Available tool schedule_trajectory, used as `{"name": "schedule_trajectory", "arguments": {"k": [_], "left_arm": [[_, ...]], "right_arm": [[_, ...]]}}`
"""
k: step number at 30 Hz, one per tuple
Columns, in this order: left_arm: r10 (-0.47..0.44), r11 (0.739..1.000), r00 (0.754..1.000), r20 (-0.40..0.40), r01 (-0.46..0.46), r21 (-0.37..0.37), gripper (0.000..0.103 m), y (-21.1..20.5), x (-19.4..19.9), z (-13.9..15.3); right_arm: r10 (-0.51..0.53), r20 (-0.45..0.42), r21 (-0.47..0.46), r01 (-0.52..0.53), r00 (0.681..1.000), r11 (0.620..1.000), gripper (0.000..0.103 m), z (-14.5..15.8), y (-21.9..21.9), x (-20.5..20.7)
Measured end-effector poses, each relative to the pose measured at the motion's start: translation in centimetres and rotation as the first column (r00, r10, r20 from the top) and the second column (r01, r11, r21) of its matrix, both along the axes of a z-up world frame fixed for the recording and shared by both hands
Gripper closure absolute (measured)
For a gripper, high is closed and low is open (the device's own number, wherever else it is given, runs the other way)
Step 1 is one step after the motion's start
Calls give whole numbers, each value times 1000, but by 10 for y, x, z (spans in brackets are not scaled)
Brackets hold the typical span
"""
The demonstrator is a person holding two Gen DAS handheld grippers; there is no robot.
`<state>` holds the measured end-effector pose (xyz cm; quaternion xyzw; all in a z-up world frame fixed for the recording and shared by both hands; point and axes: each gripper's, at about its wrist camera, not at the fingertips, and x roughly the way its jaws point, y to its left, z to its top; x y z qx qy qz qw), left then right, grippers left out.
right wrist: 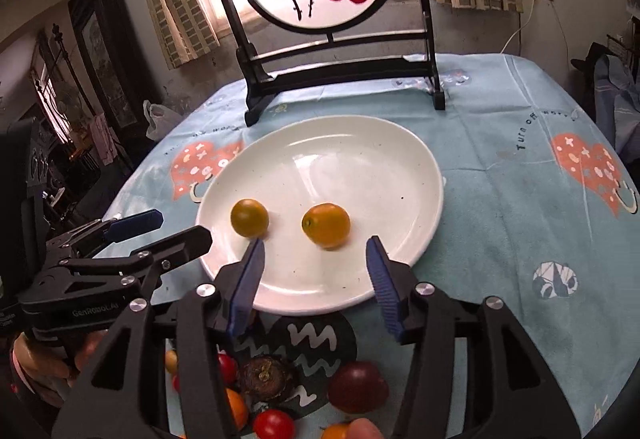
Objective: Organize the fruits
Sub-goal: 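Carry both fruits onto the white plate and open both tools, then grasp the dark brown fruit with the right tool while the left tool reaches a small yellow fruit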
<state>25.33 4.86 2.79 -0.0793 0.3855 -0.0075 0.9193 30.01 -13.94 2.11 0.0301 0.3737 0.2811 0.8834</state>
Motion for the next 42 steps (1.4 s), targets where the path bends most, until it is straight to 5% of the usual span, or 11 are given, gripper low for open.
{"name": "schedule_trajectory", "arguments": {"k": [9, 15, 18, 21, 26, 36, 42], "left_arm": [[-49, 995, 992, 118, 39, 87, 2, -6, -123, 3], [-46, 998, 998, 31, 44, 50, 2, 3, -177, -40], [-63, 997, 998, 13, 62, 54, 2, 3, -193, -53], [-73, 994, 997, 15, 71, 79, 2, 2, -202, -58], [-96, 994, 995, 39, 94, 61, 2, 3, -206, -57], [-80, 997, 997, 17, 80, 8, 2, 10, -201, -59], [-65, 998, 998, 5, 65, -19, 2, 15, -198, -62]], "right_arm": [[-17, 92, 67, 11, 996, 998, 40, -1, -61, -95], [-55, -130, 144, 74, 990, 987, 40, -47, -93, -117], [-62, -125, 78, 72, 990, 994, 40, -54, -91, -132], [-95, -71, -73, 90, 993, 993, 40, -60, -80, -145], [-88, -45, -174, 79, 995, 982, 40, -65, -69, -154], [-125, -88, -216, 104, 988, 971, 41, -73, -69, -142], [-141, -99, -242, 114, 985, 964, 57, -76, -67, -139]]}}
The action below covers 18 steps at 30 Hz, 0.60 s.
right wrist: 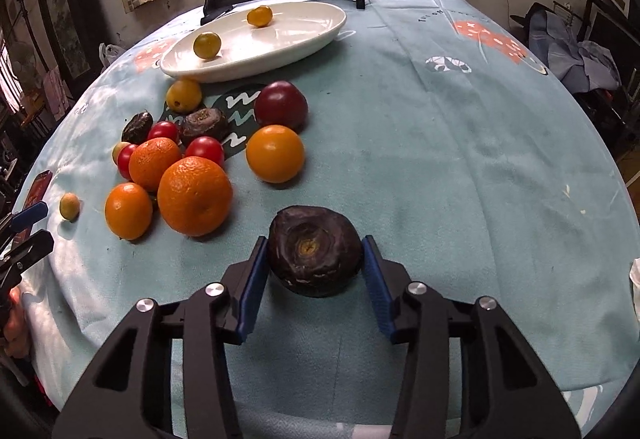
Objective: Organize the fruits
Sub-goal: 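Grasp the dark brown fruit with the right tool while the left tool reaches a small yellow fruit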
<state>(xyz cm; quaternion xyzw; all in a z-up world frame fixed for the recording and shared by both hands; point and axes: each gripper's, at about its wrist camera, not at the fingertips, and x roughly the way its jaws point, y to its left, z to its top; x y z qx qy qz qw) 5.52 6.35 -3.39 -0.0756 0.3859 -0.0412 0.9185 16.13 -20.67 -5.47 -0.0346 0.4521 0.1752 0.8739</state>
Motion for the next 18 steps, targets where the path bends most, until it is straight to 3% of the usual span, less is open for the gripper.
{"name": "schedule_trajectory", "arguments": {"k": [6, 12, 16, 18], "left_arm": [[25, 997, 999, -25, -27, -77, 4, 13, 5, -5], [31, 993, 996, -86, -41, -114, 36, 18, 19, -11], [61, 996, 995, -84, -66, -52, 38, 15, 28, -7], [62, 998, 992, -106, -63, -2, 46, 11, 33, -10]], "right_arm": [[-26, -14, 115, 28, 1000, 993, 57, 2, -17, 2], [-17, -28, 117, 20, 999, 993, 57, 1, -16, 3], [-16, -29, 120, 20, 999, 993, 57, 1, -16, 3], [-15, -31, 127, 19, 999, 992, 57, 1, -17, 3]]}}
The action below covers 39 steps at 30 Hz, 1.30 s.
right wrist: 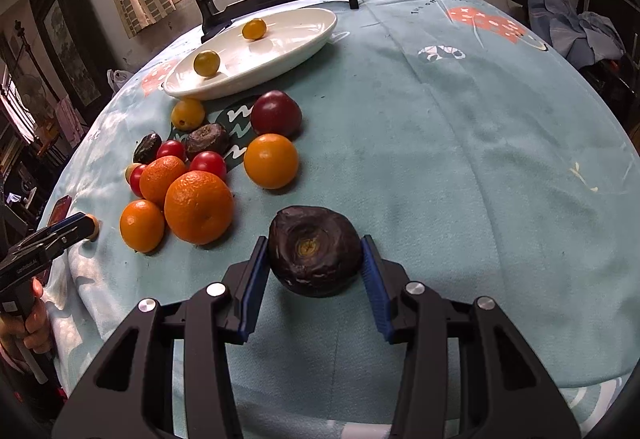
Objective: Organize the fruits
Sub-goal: 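Grasp the dark brown fruit with the right tool while the left tool reaches a small yellow fruit, then carry both fruits onto the white plate and open both tools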
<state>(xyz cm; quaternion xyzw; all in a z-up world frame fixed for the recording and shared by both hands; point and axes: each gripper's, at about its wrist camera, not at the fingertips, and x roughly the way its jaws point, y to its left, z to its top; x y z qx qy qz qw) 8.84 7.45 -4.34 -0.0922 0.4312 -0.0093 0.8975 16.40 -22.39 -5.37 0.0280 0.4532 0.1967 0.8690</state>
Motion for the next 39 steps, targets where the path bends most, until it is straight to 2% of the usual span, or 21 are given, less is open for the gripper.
{"name": "schedule_trajectory", "arguments": {"k": [2, 13, 23, 28, 32, 35, 37, 39], "left_arm": [[-11, 1000, 999, -36, 11, 12, 56, -2, 4, -5], [15, 998, 999, -42, -13, 64, 73, -1, 3, -5], [6, 998, 1000, -31, -4, 67, 75, -5, 0, -3], [0, 999, 1000, -3, 0, 34, 75, -5, 5, 8], [-19, 1000, 997, 71, 19, -1, 75, -12, 35, 37], [-38, 999, 992, 119, 41, -28, 75, -24, 75, 55], [-34, 999, 988, 149, 36, -9, 75, -33, 105, 62], [-34, 999, 988, 147, 34, 2, 75, -39, 134, 63]], "right_arm": [[-1, -3, 9, 1, 1000, 1000, 57, 0, -1, 0], [1, -8, 33, -1, 1000, 999, 57, 0, -5, 1], [1, -9, 37, -1, 1000, 999, 57, 0, -5, 0], [1, 21, 50, -2, 1000, 999, 57, 6, -6, -2], [13, 108, 78, -22, 994, 997, 57, 30, 2, 6], [31, 180, 119, -53, 983, 991, 57, 53, 19, 32], [46, 202, 131, -73, 978, 989, 57, 62, 36, 60], [54, 189, 140, -82, 980, 987, 57, 65, 49, 87]]}}
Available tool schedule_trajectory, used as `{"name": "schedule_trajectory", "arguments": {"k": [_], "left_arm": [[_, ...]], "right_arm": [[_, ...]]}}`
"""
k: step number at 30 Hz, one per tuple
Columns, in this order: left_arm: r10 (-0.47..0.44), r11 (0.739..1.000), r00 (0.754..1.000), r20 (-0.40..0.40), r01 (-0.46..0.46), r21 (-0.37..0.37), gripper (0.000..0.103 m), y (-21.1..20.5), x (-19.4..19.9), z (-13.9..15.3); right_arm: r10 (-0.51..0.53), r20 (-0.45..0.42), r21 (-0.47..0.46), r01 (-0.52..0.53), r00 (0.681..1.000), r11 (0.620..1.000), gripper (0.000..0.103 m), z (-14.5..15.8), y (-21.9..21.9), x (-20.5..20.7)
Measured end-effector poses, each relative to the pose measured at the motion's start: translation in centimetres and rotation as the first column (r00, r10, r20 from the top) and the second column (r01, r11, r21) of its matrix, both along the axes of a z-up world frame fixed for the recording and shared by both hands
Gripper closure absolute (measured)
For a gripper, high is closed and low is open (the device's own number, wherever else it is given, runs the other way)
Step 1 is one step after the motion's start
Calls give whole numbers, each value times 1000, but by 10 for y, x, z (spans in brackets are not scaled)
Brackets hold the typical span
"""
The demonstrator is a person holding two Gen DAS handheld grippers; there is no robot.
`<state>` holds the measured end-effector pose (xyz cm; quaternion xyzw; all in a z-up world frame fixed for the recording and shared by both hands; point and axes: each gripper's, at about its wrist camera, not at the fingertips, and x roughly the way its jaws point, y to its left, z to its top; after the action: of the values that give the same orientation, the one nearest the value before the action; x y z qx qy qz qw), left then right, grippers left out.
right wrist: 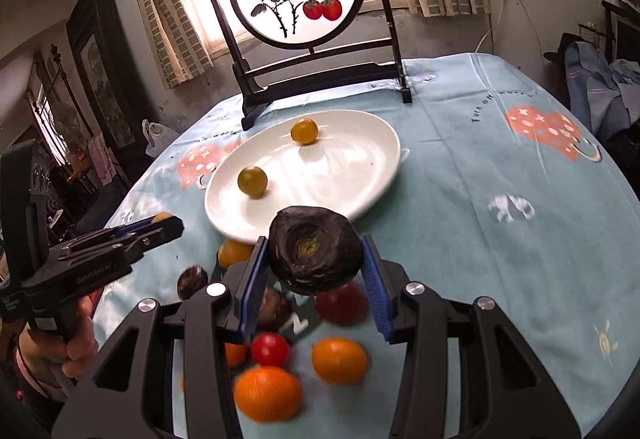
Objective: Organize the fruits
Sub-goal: 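Carry both fruits onto the white plate and open both tools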
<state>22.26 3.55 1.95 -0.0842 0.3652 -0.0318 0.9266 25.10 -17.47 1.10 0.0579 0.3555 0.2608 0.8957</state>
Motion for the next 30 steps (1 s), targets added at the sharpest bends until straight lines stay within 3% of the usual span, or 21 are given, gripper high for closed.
{"name": "schedule_trajectory", "arguments": {"k": [4, 10, 12, 13, 17, 22, 30], "left_arm": [[6, 1000, 999, -36, -6, -14, 74, -1, 44, -10], [27, 1000, 996, -82, -27, 8, 73, 2, 73, -30], [37, 999, 996, -77, -36, 21, 46, 1, 73, -29], [55, 998, 997, -60, -53, 35, 31, 2, 68, -27], [82, 994, 997, -13, -80, 70, 10, 6, 43, -14], [92, 993, 996, 9, -92, 79, 6, 15, 3, -13], [155, 986, 988, 9, -155, 63, 6, 42, -46, -22]], "right_arm": [[10, -1, -26, -10, 1000, 1000, 57, -5, 26, 46], [28, -69, -71, -33, 997, 997, 56, -26, 48, 86], [32, -77, -76, -37, 997, 996, 54, -29, 49, 87], [38, -80, -73, -44, 996, 996, 52, -28, 48, 85], [54, -34, -48, -56, 998, 997, 49, -11, 36, 63], [159, 33, -46, -157, 987, 986, 48, -1, 24, 13], [365, 32, -149, -357, 930, 922, 48, -17, 21, -58]]}}
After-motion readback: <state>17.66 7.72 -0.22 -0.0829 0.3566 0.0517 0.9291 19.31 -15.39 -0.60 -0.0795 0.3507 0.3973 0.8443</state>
